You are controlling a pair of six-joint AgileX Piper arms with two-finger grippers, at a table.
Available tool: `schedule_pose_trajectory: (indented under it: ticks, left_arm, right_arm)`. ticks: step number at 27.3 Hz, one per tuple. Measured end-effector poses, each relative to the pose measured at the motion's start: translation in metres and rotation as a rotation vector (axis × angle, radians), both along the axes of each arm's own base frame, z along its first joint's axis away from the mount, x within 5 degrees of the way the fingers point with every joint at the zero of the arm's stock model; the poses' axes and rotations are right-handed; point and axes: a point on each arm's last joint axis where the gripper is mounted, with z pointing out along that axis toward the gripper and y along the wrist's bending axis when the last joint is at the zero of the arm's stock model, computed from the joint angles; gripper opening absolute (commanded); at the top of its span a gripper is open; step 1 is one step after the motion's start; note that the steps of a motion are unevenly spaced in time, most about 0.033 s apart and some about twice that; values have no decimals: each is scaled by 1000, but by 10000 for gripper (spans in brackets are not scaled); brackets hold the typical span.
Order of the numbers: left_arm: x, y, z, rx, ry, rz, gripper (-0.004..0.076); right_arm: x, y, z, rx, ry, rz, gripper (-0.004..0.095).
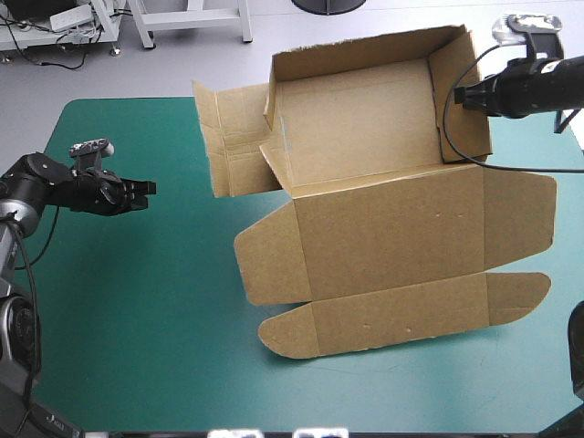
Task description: Fold the box
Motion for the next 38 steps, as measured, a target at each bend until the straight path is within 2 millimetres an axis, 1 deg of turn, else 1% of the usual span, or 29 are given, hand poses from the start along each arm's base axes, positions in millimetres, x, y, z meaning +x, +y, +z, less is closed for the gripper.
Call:
schedule_pose_trajectory:
  ticks: [2,4,8,10,15,17,20,24,27,32,36,38]
  left_arm:
    - [5,-2,-6,-42,-9,-16,-3]
    - [10,-7,-11,-106,-26,-45,-3]
    - [18,-21,-14,-308,-72,-132,-3]
    - [20,-26,-11,-388,-105,-155,-3]
    - [20,-37,0,-529,-161,-212,-6]
    - [20,-48,4,-569,-171,-243,-6]
    - [19,-69,6,-584,-169,-301,-6]
    - [12,-100,20,-559,-203,-365,-6]
    - [4,-112,37,-540,-253,-388,-6]
    - [-10,-116,58,-545,-294,-426,-6]
    - [-27,-117,81,-542,-346,-461,-6]
    - [-34,-117,88,-539,-356,-475,-6]
  right_arm:
    - [-10,-5,12,34,-42,3,-24]
    - [-21,-6,23,60,-82,12,-24]
    - [-38,1,40,115,-141,52,-24]
    - [-42,5,45,147,-160,77,-24]
    - [-45,14,49,175,-173,120,-23]
    - [-45,22,48,173,-169,149,-23]
    - [-45,33,45,162,-160,186,-23]
    - [-44,38,42,134,-152,197,-23]
    - [-44,38,41,120,-150,193,-23]
    - [-41,38,39,118,-143,193,-23]
    - [-33,36,31,102,-119,181,-23]
    - [-30,35,29,92,-110,175,-23]
